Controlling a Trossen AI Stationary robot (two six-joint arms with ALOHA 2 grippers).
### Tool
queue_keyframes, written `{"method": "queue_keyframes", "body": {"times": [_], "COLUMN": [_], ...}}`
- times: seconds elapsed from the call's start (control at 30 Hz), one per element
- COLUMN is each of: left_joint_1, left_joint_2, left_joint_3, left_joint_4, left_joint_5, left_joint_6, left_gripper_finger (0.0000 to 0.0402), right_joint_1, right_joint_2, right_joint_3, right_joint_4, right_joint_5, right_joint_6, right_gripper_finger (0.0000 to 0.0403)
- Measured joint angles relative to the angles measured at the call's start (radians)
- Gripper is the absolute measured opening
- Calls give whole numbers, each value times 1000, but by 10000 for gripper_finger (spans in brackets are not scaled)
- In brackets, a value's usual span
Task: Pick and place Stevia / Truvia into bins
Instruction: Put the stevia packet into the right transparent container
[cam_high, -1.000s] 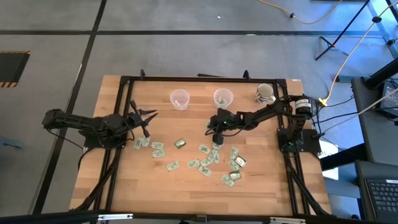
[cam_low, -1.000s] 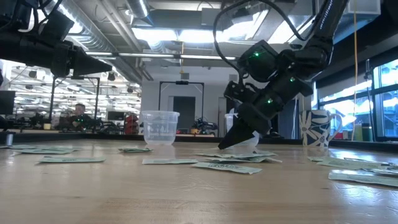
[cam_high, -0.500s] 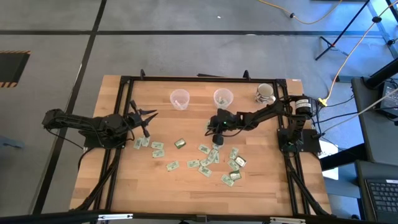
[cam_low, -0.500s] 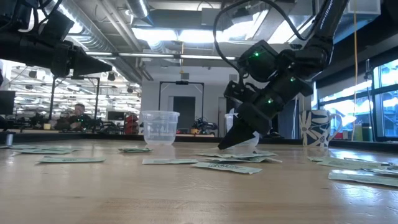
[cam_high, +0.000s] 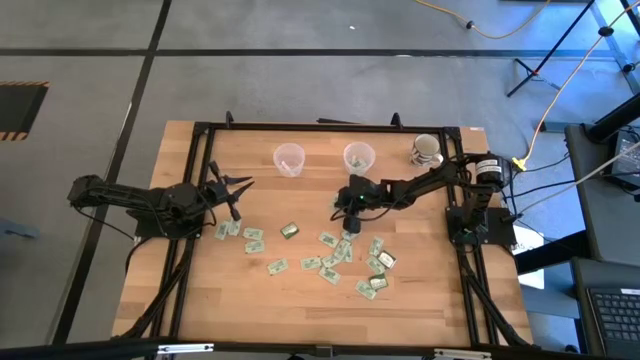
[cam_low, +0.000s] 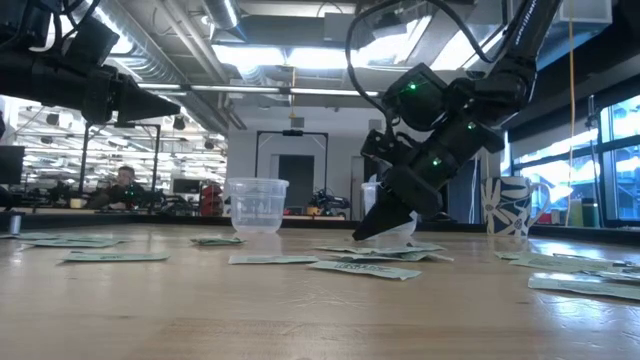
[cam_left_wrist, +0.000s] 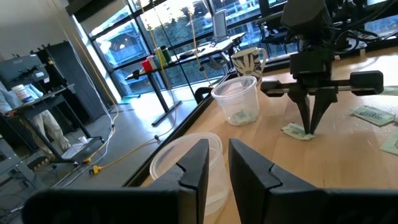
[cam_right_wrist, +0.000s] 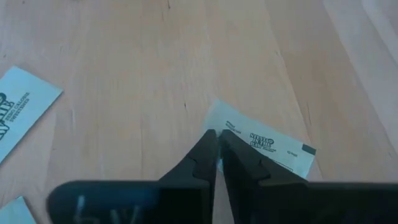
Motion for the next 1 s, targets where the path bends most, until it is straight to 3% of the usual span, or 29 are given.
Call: {"method": "queue_keyframes", "body": {"times": [0.13, 0.43, 0.8, 1.0], "left_joint_1": [0, 0, 0, 0], "left_joint_2": [0, 0, 0, 0], "left_joint_3": [0, 0, 0, 0], "left_joint_4": [0, 0, 0, 0], "left_joint_5": [0, 0, 0, 0], "left_joint_6": [0, 0, 0, 0], "left_gripper_finger": [56, 56, 56, 56], "right_joint_1": [0, 0, 0, 0], "right_joint_2": [0, -14, -195, -374], "right_joint_3": [-1, 4, 19, 21], "right_joint_4": [3, 61, 39, -60], "right_joint_5": [0, -1, 4, 204], "right_joint_6": [-1, 29, 27, 8], "right_gripper_finger": [4, 3, 2, 2]}}
